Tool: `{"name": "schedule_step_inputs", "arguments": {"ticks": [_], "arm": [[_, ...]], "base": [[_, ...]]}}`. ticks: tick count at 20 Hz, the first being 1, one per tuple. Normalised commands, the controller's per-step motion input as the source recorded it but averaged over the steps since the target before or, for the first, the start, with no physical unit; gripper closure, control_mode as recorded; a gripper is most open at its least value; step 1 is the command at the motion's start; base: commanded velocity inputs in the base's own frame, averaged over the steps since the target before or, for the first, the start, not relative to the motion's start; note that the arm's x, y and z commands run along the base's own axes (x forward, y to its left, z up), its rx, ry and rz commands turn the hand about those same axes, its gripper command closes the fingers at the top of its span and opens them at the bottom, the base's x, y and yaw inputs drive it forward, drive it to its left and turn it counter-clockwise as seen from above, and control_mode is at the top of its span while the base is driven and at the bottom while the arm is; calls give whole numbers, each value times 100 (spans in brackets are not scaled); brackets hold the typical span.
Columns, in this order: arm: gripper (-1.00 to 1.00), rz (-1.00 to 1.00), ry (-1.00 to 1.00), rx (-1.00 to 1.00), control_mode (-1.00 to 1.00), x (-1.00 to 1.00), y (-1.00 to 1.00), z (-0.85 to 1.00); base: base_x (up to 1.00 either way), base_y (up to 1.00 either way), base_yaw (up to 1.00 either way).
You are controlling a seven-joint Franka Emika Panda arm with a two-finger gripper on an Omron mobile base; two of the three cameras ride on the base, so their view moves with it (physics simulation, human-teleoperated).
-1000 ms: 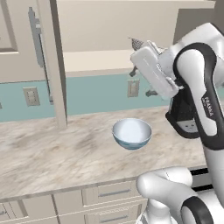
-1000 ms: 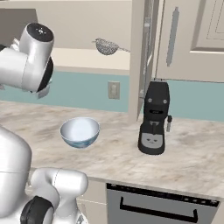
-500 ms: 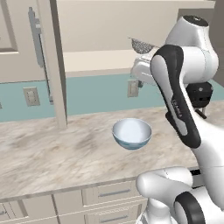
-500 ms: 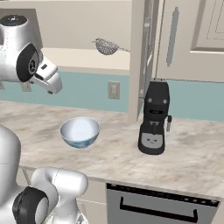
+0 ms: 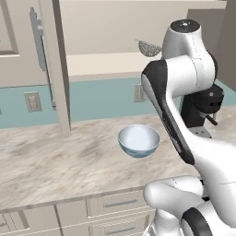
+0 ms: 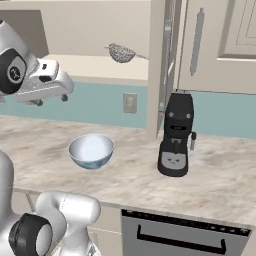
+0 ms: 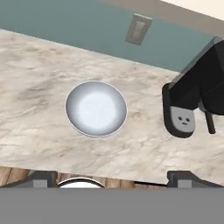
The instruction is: Open the cabinet and setup a tea strainer by placing it in the bowl upright.
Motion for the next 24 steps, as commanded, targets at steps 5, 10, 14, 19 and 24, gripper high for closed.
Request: {"name": "schedule_step_inputs", "arguments": {"ticks": [5,10,14,19,24], "arm": [[-100,1,-28,-31,-100,43,-3,2],[-100,0,-15,-4,-100,78,-5,60],[-100,-1,-10,10,-100,30,-18,46],[-100,-3,-5,23,-100,47,-33,7],[-100,0,-32,2,-100,43,0,0]], "base": [[0,0,0],[0,0,0],[0,0,0],[0,0,0],[0,0,0]]}}
